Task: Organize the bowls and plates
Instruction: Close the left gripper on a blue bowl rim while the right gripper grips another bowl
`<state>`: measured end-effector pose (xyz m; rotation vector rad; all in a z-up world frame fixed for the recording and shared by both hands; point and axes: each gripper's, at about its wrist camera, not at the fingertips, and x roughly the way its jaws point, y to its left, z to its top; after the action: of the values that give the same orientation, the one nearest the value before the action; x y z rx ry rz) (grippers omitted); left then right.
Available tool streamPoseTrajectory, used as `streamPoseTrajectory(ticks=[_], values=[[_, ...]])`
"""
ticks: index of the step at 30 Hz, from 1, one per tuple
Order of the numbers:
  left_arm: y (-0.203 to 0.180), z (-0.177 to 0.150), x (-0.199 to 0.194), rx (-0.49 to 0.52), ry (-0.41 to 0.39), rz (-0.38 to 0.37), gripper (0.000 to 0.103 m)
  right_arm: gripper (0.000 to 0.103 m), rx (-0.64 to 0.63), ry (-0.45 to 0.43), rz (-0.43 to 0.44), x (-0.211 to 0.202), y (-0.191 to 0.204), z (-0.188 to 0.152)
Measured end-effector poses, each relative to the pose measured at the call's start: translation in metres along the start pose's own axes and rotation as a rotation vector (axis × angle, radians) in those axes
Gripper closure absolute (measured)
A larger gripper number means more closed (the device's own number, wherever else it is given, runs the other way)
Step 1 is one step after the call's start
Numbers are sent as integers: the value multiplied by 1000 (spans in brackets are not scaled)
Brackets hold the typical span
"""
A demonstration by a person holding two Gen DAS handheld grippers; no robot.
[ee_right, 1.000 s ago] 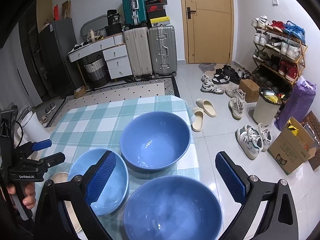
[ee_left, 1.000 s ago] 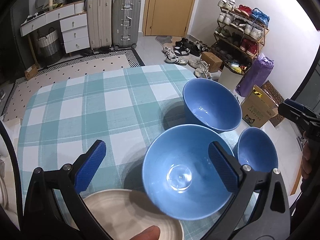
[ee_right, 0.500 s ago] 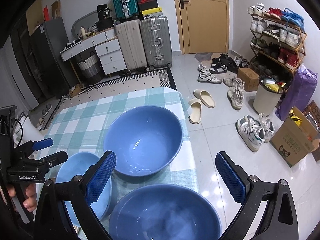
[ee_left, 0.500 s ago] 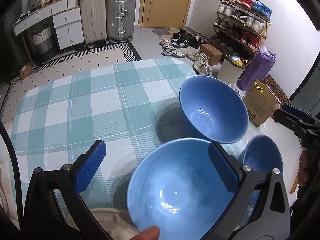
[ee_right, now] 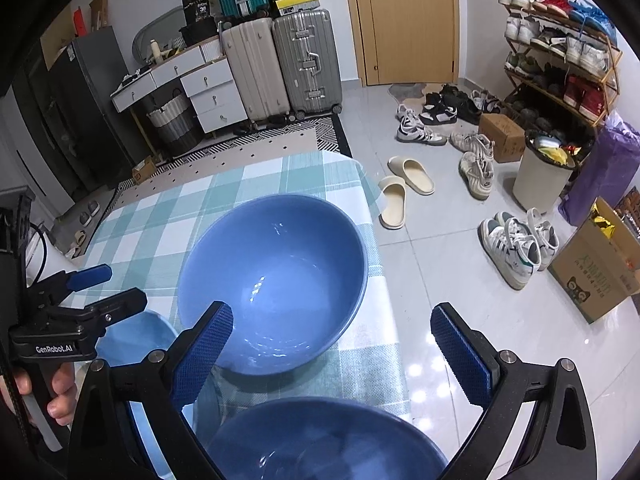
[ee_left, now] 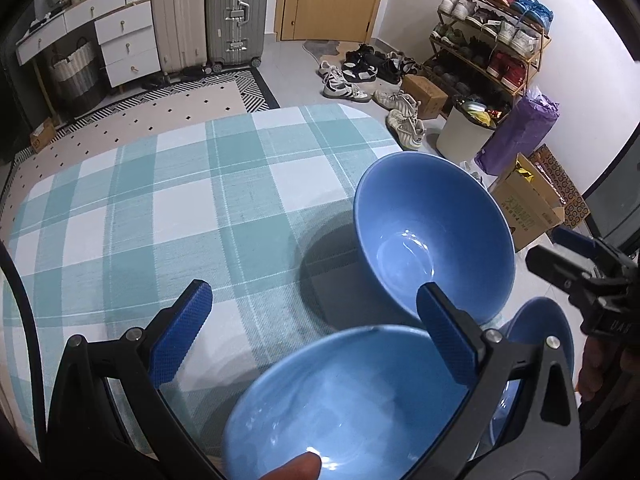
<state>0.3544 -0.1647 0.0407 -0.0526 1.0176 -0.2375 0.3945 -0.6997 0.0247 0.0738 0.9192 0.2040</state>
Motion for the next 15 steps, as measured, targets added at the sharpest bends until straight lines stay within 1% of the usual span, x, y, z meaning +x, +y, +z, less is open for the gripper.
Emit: streamPoseTrajectory(ticks=[2,3,4,6,8,9,10,11,13,14,15], values=[[-2,3,9,-2,13,-2,1,2,11,10,16,6,-2,1],[-2,5,13,-2,21,-4,2,4,17,17,23,9,-3,2],[-3,7,18,1,31,-7,5,5,22,25,30,14,-5,3],[-6,8,25,3,49,-7,14,18,23,40,38,21,-5,4],[-8,10,32,7,61,-11,26,27,23,60,42,28,-6,5],[-9,10,34,8,65,-14,28,31,24,69,44,32,-7,5],[-10,10,36,9,70,-19,33,33,26,75,51,34,-8,5],[-11,11,38,13,72,-28,39,36,28,80,54,36,-8,4],[-14,12,41,21,75,-37,46,40,24,91,50,41,-9,4],[-15,13,44,22,79,-39,52,44,22,90,51,43,-10,3],[-16,13,46,22,83,-43,55,47,18,94,52,45,-10,2]])
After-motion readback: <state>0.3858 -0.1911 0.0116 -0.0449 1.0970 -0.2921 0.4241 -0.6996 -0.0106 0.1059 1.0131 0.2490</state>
